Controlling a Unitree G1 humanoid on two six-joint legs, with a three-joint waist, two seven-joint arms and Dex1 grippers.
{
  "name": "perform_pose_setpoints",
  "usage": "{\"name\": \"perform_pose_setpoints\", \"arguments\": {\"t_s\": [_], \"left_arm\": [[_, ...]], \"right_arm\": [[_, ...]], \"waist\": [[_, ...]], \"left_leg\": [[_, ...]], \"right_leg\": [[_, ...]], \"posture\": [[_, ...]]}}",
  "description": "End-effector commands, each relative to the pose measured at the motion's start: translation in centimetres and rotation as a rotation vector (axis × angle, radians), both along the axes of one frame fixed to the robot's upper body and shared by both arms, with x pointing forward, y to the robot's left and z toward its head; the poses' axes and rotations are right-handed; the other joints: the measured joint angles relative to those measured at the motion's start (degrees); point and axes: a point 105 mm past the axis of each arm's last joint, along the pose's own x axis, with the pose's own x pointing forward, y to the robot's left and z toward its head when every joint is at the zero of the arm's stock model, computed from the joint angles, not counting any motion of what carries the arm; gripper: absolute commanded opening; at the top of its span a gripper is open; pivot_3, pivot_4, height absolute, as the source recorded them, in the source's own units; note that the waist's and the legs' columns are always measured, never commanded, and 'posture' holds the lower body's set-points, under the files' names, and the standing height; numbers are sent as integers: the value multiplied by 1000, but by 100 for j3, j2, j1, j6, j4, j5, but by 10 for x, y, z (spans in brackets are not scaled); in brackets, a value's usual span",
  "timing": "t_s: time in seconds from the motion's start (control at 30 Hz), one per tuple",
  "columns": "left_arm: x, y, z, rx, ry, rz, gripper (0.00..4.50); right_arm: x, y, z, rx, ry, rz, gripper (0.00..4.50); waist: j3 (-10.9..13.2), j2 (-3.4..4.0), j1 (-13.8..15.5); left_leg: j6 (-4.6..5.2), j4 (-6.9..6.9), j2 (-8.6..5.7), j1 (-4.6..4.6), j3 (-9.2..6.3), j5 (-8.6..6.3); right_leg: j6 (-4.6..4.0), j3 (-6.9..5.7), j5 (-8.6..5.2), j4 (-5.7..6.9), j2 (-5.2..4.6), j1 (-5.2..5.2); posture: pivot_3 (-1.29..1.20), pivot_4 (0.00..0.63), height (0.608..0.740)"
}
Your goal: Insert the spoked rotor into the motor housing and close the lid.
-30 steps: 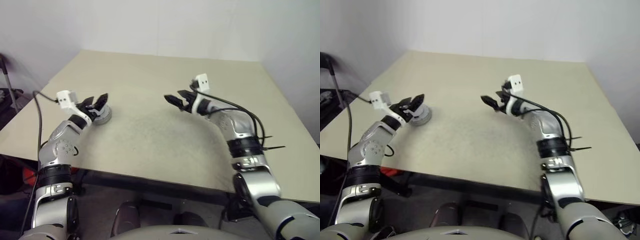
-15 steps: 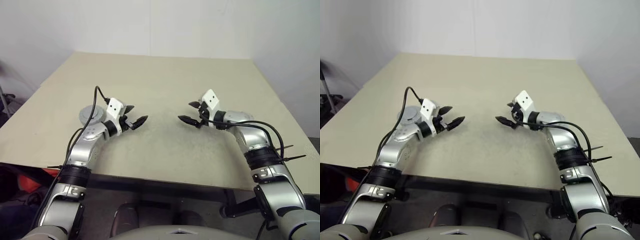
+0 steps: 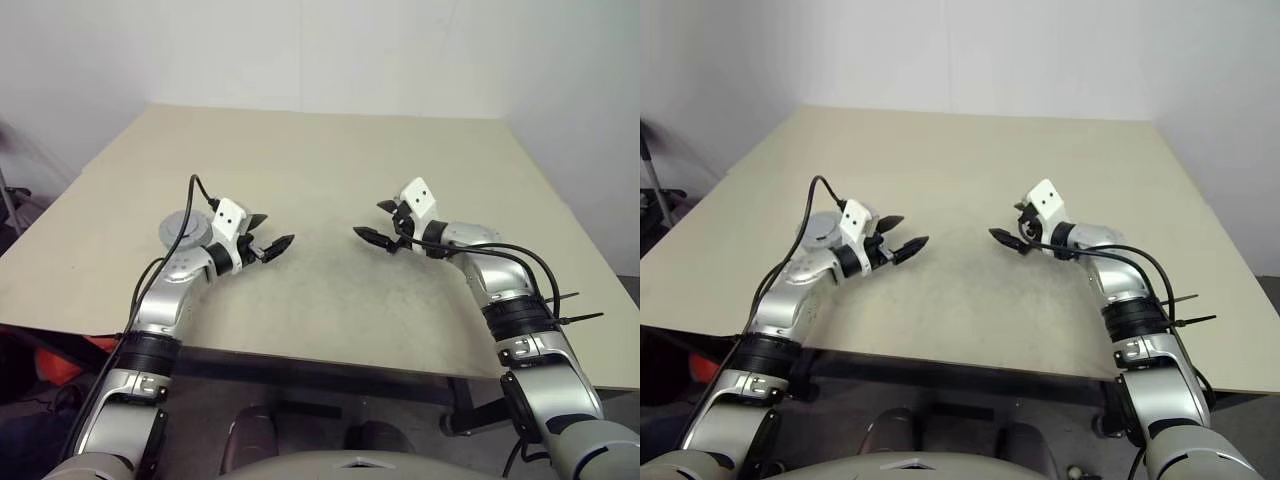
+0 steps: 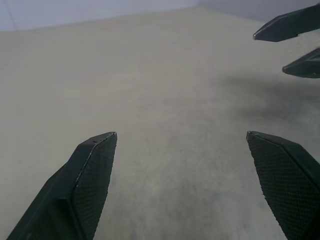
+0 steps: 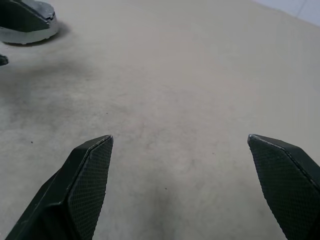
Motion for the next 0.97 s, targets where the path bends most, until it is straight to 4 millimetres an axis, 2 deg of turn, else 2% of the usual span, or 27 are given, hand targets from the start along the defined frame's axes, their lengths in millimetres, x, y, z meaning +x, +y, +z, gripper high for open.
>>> {"name": "perform_pose_setpoints", "arguments": {"t_s": [0.03, 0.3, 0.57, 0.97], "left_arm": [[4, 3, 15, 5, -51, 6, 4378], [4, -4, 12, 17, -48, -6, 4378], [7, -3, 11, 31, -43, -7, 4378], [2, -10, 3, 3, -22, -12, 4378]], "right_arm": [[6, 1, 21, 18, -63, -10, 4437], [10, 0, 23, 18, -55, -51, 4437], [1, 12, 16, 15, -34, -10, 4437], [3, 2, 13, -29, -30, -48, 4437]], "waist": [[0, 0, 4], [0, 0, 7], [0, 0, 6], [0, 1, 6]], "left_leg": [[0, 0, 0, -1, 0, 0], [-1, 2, 0, 0, 0, 1], [-1, 1, 0, 0, 0, 0], [-1, 1, 0, 0, 0, 0]], "right_leg": [[0, 0, 0, 0, 0, 0], [-1, 0, 2, 0, 0, 2], [-1, 0, 2, 0, 0, 1], [0, 1, 2, -1, 0, 1]], "posture": [[0, 0, 740], [0, 0, 740], [0, 0, 740], [0, 0, 740]]}}
